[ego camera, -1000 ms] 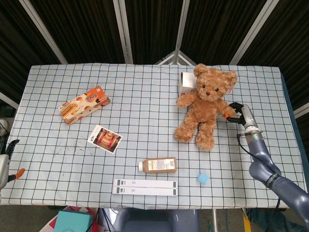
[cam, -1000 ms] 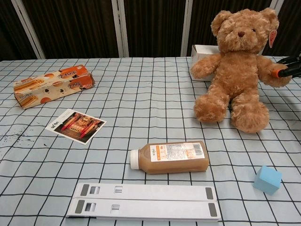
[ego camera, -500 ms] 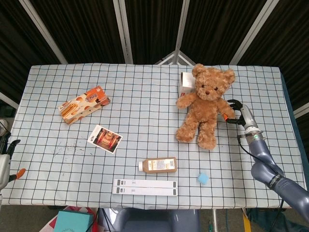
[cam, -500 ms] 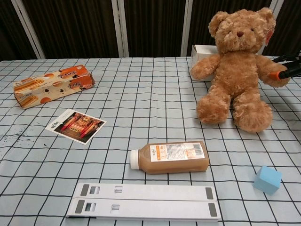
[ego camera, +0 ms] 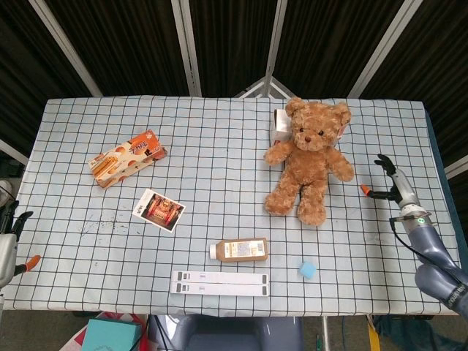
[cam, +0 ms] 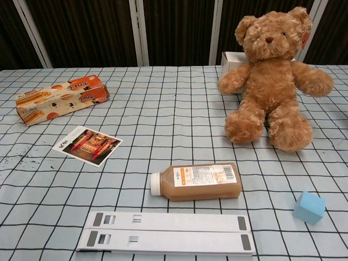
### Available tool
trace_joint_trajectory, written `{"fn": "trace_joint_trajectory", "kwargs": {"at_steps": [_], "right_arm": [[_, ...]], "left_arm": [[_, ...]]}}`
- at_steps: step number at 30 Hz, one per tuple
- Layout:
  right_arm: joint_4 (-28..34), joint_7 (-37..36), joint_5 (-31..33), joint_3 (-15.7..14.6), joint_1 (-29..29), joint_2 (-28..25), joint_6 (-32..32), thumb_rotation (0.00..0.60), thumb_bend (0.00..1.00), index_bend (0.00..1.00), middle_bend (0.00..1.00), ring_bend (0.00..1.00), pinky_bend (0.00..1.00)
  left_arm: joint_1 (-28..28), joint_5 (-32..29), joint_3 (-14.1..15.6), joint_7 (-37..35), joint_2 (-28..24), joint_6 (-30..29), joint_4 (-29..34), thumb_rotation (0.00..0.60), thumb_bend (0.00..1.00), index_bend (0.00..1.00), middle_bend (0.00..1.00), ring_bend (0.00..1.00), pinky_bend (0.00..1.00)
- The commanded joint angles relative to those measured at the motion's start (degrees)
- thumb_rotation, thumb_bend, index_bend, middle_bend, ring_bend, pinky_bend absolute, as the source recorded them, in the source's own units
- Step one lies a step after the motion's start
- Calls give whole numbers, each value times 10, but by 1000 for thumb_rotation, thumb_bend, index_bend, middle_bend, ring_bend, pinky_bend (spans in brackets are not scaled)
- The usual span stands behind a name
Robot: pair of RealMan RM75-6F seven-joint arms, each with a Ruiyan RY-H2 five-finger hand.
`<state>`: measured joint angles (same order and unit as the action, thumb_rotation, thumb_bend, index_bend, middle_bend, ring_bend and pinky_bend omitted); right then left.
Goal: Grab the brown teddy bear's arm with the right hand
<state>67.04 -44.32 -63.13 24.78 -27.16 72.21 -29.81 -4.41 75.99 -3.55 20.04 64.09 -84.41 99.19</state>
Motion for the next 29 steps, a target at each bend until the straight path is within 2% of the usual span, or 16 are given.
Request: {"fn": "trace_joint_trajectory", "kwargs": {"at_steps": [1,5,8,9,12,15,17,19,24,29], "right_arm": [[57,-42,-67,-10,65,-45,-78,600,330,24,114,41,0],[98,-40,-161,-52,141,-76,-217,600,330,113,148,140,0],[121,-6,-217,-87,185,-93,-303,600,330,188,198,194,0],[129,32,-242,-108,207,-101,-340,600,330,208,207,204,0],[131,136,-270,-136,245,-98,-411,600,330,248,229,226,0],[130,233,-286,-158,273,-91,-456,600,330,250,229,225,0],[130,267,-300,-173,284,-93,-476,600,330,250,229,217,0],[131,284,-303,-173,294,-93,-504,600,330,250,229,197,0],[92,347,-294,-150,310,-63,-589,600,330,250,194,94,0],[63,346,-287,-146,311,-52,-609,600,330,250,177,64,0]], "left_arm": [[2,4,2,-2,-1,-3,1,600,243,168,0,0,30],[2,13,6,4,-1,-4,2,600,243,168,0,0,30],[2,21,11,4,-1,-5,4,600,243,168,0,0,30],[3,26,12,4,-1,-7,5,600,243,168,0,0,30],[5,32,15,0,-2,-10,6,600,243,168,0,0,30],[6,34,15,-9,-5,-11,6,600,243,170,0,0,30],[7,35,15,-15,-8,-11,5,600,243,171,0,0,30],[8,37,15,-21,-11,-12,5,600,243,171,0,0,30],[11,43,16,-34,-17,-17,4,600,243,171,0,0,30],[9,46,14,-36,-18,-16,1,600,243,172,0,0,30]]}}
